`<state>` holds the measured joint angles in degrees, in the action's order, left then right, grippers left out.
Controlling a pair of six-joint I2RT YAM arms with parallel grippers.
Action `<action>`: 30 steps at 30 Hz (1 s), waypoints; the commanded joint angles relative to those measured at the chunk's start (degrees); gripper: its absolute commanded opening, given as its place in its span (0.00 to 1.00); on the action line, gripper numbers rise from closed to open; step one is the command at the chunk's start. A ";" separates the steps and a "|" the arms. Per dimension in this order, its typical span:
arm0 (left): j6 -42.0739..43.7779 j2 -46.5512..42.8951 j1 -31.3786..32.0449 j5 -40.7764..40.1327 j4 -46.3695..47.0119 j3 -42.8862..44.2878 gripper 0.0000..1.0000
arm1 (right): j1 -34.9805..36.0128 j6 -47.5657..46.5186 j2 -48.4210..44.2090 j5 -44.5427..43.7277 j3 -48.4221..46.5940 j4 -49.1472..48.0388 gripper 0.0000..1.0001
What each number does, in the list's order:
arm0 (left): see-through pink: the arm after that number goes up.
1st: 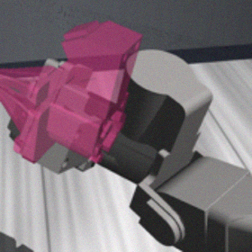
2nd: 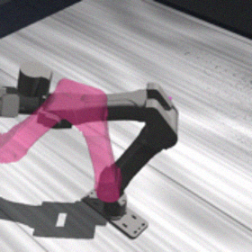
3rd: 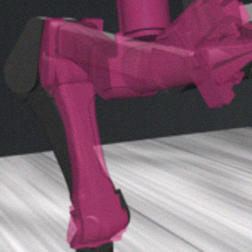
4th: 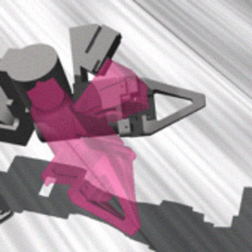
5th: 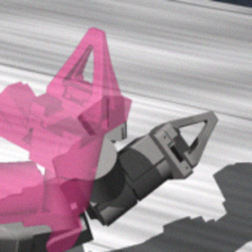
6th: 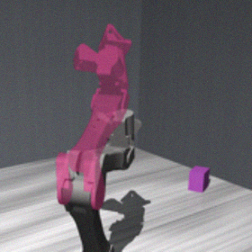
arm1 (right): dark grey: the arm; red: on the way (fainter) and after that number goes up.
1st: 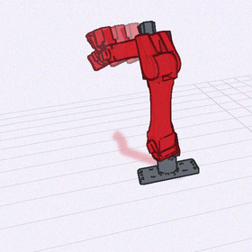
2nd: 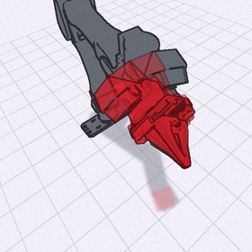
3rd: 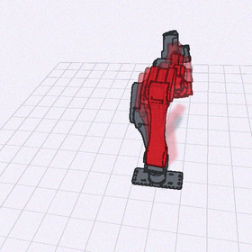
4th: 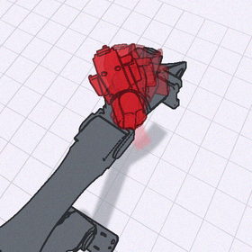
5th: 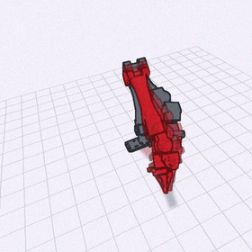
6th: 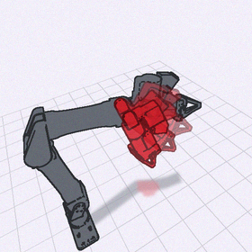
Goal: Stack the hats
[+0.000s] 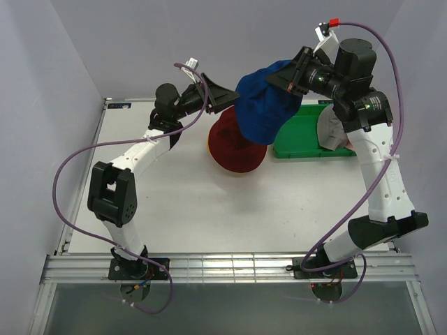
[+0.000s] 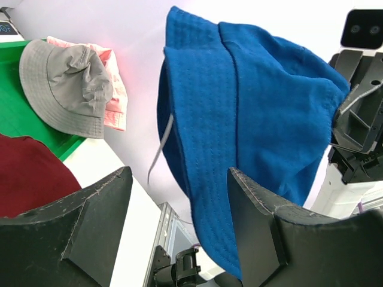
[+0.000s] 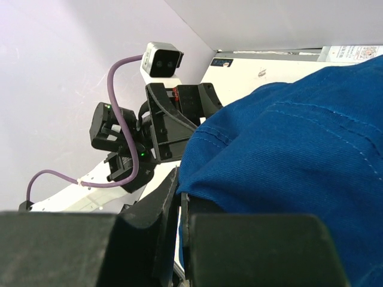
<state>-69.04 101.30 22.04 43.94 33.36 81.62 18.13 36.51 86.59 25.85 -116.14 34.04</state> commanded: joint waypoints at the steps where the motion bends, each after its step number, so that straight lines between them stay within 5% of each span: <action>1: -0.66 0.04 0.28 -0.17 1.96 3.10 0.75 | 0.24 -0.30 -2.12 0.17 -2.52 -2.75 0.08; 20: -4.97 3.12 0.28 1.93 5.40 4.60 0.64 | 0.24 -1.27 0.60 0.96 1.70 -5.65 0.08; 28: -4.88 3.47 -0.42 2.64 5.66 3.11 0.17 | 0.33 -3.20 1.48 -0.53 4.07 -5.21 0.08; 30: -4.97 3.38 -1.12 2.81 6.10 2.23 0.12 | 0.59 -3.90 1.57 -1.06 5.30 -5.39 0.08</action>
<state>-74.22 104.79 21.78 45.89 37.60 83.74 18.15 34.57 88.16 25.56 -112.09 31.86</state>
